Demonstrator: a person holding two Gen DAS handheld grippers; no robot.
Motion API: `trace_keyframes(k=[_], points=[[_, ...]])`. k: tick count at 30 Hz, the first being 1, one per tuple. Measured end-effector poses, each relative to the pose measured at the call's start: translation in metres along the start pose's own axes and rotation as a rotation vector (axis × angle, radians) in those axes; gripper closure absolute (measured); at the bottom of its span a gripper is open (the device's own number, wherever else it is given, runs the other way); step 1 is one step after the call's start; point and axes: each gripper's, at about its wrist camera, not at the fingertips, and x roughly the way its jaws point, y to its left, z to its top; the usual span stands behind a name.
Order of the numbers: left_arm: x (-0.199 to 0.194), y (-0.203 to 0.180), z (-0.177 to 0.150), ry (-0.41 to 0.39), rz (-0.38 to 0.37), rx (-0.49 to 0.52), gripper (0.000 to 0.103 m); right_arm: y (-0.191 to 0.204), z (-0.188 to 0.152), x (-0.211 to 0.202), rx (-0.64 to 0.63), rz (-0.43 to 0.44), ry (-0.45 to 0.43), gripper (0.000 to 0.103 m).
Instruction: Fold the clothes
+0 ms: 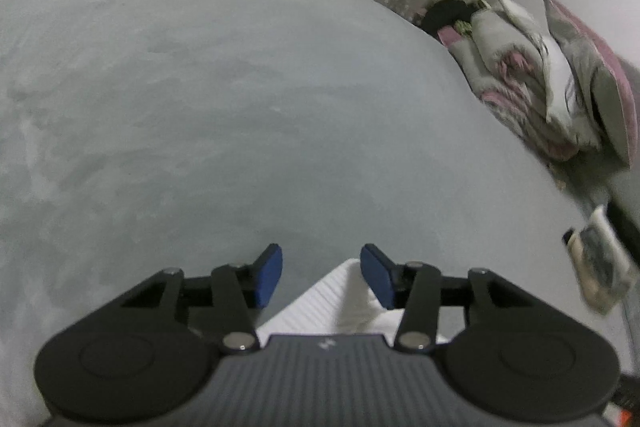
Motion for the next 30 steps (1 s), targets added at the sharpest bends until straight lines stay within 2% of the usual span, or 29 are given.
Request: trace_keyframes(k=[2,5,7,8,9,12,20,25,27,30], points=[[0.001,-0.007,-0.003,0.003,0.009,0.041,0.063,-0.001,-0.002,0.002,0.010,0.010,0.000,0.061],[0.002,-0.018,-0.007,0.008,0.027,0.096,0.073,0.000,-0.004,0.007,0.000,0.002,0.005,0.061],[0.003,-0.025,-0.011,0.017,0.027,0.119,0.092,0.003,-0.008,0.011,-0.018,-0.009,0.021,0.069],[0.003,-0.029,-0.013,0.020,0.028,0.130,0.094,0.004,-0.010,0.013,-0.032,-0.017,0.025,0.081],[0.003,-0.033,-0.015,0.018,0.033,0.140,0.100,0.007,-0.012,0.014,-0.057,-0.030,0.021,0.092],[0.000,-0.039,-0.018,-0.022,0.070,0.117,0.100,0.013,-0.013,0.013,-0.104,-0.066,-0.002,0.098],[-0.025,-0.036,-0.025,-0.251,0.212,0.042,0.100,0.014,0.017,0.022,-0.123,-0.184,-0.108,0.099],[-0.041,-0.032,-0.025,-0.375,0.293,0.022,0.100,0.025,0.043,0.037,-0.148,-0.221,-0.168,0.099],[-0.043,-0.026,-0.020,-0.389,0.309,-0.006,0.100,0.028,0.052,0.046,-0.152,-0.229,-0.167,0.099],[-0.038,-0.018,-0.013,-0.358,0.296,-0.045,0.100,0.031,0.061,0.062,-0.161,-0.249,-0.151,0.099]])
